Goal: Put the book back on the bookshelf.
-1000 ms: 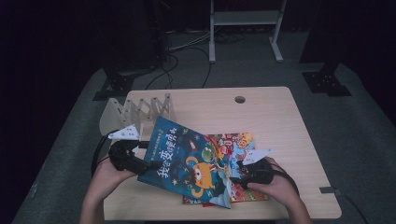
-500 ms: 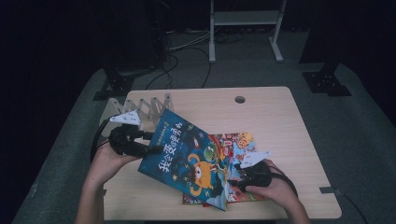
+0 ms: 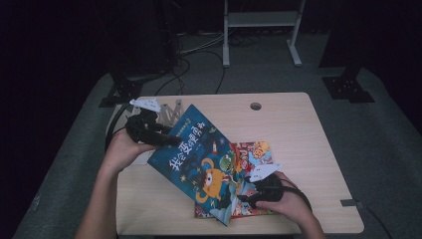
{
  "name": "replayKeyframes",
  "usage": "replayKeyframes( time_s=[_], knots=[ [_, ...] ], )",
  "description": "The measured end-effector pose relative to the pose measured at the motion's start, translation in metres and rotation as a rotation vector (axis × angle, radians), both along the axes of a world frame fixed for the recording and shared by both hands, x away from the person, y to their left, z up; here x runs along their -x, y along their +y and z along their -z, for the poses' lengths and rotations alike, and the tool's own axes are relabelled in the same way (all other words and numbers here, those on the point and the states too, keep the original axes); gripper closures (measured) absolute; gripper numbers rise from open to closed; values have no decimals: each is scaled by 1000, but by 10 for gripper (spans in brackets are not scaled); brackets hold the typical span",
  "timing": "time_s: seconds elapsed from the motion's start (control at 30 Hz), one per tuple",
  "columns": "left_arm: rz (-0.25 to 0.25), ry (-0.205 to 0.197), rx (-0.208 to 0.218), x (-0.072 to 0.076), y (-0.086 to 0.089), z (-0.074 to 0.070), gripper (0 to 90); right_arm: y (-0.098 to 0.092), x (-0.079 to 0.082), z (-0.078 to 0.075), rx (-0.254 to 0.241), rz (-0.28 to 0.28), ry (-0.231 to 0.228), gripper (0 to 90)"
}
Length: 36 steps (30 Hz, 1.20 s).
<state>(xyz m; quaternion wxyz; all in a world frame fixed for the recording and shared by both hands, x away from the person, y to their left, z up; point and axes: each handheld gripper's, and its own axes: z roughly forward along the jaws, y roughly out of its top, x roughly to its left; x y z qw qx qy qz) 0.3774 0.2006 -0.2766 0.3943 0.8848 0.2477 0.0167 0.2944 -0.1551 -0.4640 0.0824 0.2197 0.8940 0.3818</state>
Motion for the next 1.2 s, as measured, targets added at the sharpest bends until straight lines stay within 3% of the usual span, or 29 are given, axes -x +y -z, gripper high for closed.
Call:
replayKeyframes(
  time_s=[0.43, 0.63, 0.77, 1.0, 1.1, 1.2],
  knots=[
    [-7, 24, -22, -14, -10, -14, 583, 18, 0, 0, -4, 73, -17, 304],
    [11, 77, -54, -15, -12, -16, 582, 18, 0, 1, -22, 75, -14, 320],
    [32, 103, -9, -18, -13, -18, 629, 18, 1, 2, -32, 75, -14, 318],
    [44, 120, -25, -26, -17, -27, 660, 13, -2, 4, -37, 72, -34, 298],
    [39, 111, -40, -30, -19, -35, 679, 3, -7, 3, -33, 104, -38, 301],
    [42, 105, -59, -33, -21, -44, 699, -10, -12, 2, -61, 152, -36, 303]
  ],
)
